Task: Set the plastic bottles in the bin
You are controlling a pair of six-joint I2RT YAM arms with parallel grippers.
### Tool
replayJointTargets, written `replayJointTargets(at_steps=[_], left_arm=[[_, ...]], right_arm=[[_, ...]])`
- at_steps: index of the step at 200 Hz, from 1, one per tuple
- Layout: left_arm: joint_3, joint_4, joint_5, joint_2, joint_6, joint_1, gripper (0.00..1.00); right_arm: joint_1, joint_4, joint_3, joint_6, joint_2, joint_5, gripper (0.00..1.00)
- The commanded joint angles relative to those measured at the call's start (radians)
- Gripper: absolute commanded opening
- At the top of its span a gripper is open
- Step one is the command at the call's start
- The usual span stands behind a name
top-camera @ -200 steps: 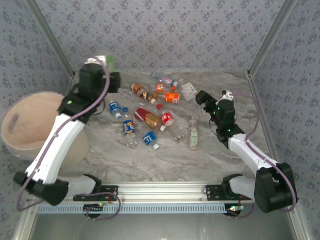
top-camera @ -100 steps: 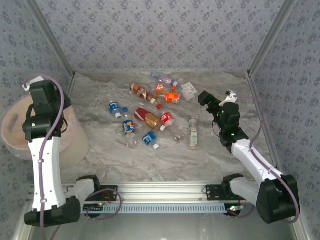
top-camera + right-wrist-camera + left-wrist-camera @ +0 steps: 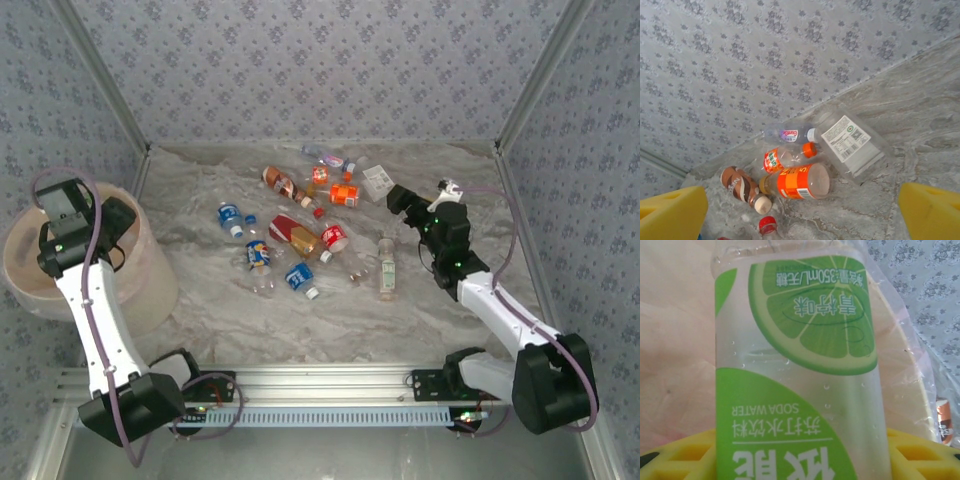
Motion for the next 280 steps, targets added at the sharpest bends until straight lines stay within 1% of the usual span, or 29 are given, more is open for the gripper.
replayJointTargets(at_steps=[1,17,42,55,63,78,81,93,108,127,139,158,173,183,200,221,257,280], left_arm=[[-0.002,0.039,0.084,-0.005,-0.034,0.016,0.63],[0.006,0.041,0.083,-0.020,-0.042,0.016,0.73],[0.052,0.005,0.052,-0.030,-0.032,0.016,0.78],[0.066,-0.003,0.040,-0.039,-0.025,0.016,0.84],[0.074,-0.009,0.049,-0.041,-0.021,0.016,0.89],[0.090,-0.018,0.082,-0.044,-0.015,0.016,0.95],[0.093,-0.018,0.089,-0.045,-0.014,0.016,0.97],[0.100,-0.014,0.111,-0.058,-0.017,0.016,0.98],[0.110,-0.005,0.139,-0.081,-0.031,0.015,0.98],[0.104,0.041,0.210,-0.117,-0.063,-0.002,0.98],[0.089,0.102,0.223,-0.146,-0.079,-0.055,0.98],[0.097,0.157,0.181,-0.158,-0.079,-0.198,0.98],[0.106,0.172,0.132,-0.139,-0.075,-0.334,0.98],[0.104,0.228,0.117,-0.119,-0.077,-0.415,0.98],[0.116,0.261,0.099,-0.065,-0.074,-0.523,0.98],[0.126,0.307,0.074,-0.003,-0.071,-0.615,0.98],[0.099,0.438,0.051,0.075,-0.119,-0.736,0.98],[0.143,0.447,0.028,0.178,-0.122,-0.827,0.98]], right_arm=[[0.010,0.026,0.028,-0.035,0.020,-0.021,1.00],[0.011,-0.041,0.044,-0.042,0.024,-0.051,1.00],[-0.002,-0.147,0.033,-0.059,0.019,-0.061,1.00],[-0.019,-0.202,0.028,-0.068,0.015,-0.104,1.00],[-0.025,-0.258,0.033,-0.068,0.013,-0.108,1.00],[-0.025,-0.376,0.045,-0.068,0.003,-0.086,1.00],[-0.025,-0.396,0.045,-0.068,0.000,-0.088,1.00],[-0.024,-0.445,0.044,-0.085,-0.016,-0.067,1.00],[0.004,-0.536,0.041,-0.121,-0.046,-0.044,1.00],[0.049,-0.642,0.034,-0.141,-0.096,0.004,1.00],[0.075,-0.688,0.021,-0.138,-0.130,0.023,1.00],[0.115,-0.730,-0.005,-0.123,-0.179,0.027,1.00],[0.146,-0.737,-0.028,-0.101,-0.202,0.024,1.00],[0.169,-0.730,-0.048,-0.084,-0.211,0.028,1.00],[0.209,-0.718,-0.079,-0.067,-0.218,0.057,0.98],[0.249,-0.707,-0.096,-0.058,-0.213,0.090,0.97],[0.294,-0.716,-0.083,-0.047,-0.192,0.135,0.97],[0.329,-0.704,-0.089,-0.039,-0.177,0.166,0.98]])
